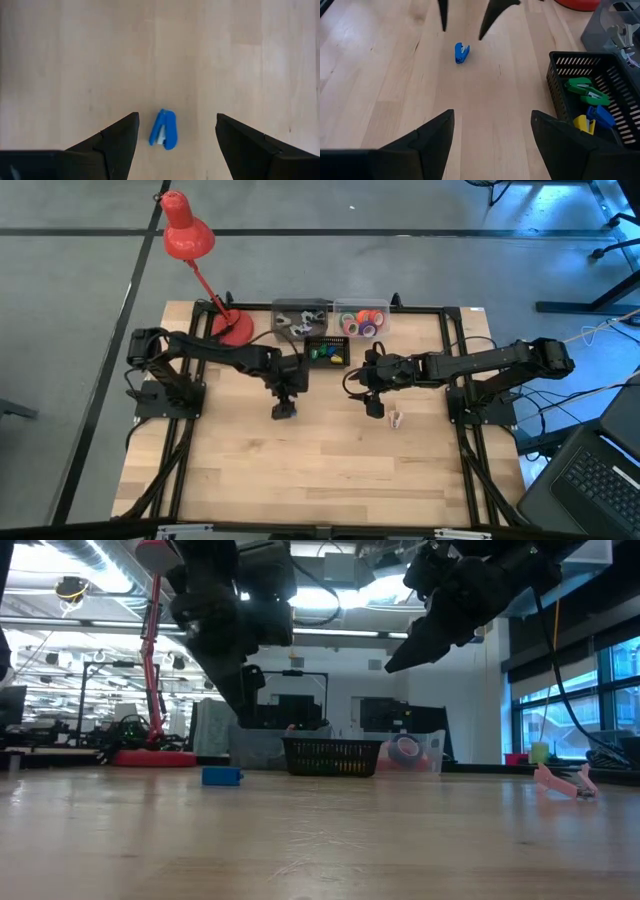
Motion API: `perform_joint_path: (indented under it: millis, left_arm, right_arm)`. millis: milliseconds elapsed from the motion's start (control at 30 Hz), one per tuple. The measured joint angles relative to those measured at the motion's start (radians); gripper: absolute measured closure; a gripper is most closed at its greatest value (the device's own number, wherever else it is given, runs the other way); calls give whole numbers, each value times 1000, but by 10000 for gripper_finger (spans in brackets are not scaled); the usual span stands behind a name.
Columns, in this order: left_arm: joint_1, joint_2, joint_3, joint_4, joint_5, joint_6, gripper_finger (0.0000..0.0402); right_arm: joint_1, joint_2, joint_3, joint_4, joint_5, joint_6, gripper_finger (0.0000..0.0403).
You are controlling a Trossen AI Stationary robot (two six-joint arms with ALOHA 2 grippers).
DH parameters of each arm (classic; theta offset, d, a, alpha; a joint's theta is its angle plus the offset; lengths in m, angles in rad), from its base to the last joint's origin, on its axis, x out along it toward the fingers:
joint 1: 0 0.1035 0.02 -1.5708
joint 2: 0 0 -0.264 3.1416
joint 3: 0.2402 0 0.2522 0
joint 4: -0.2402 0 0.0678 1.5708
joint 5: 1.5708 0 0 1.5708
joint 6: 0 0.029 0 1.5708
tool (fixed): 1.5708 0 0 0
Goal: Pick and place Stapler, Stapler remover, tape
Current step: Put the blue stapler into the black bin
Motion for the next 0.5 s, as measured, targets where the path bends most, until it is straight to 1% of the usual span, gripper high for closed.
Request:
perform_joint_path:
  millis: [100, 267, 367, 500]
  left_arm:
    - [-42, 0, 0, -1, -30, 2, 148]
    - [-108, 3, 0, -14, -175, 50, 148]
    - [-138, 10, -2, -15, -235, 65, 148]
    - [-153, 58, -2, -18, -258, 65, 148]
  right_arm:
    - [0, 0, 0, 0, 0, 0, 137]
    - [0, 0, 0, 0, 0, 0, 137]
    - [0, 0, 0, 2, 0, 0, 137]
    - [0, 0, 0, 14, 0, 0, 137]
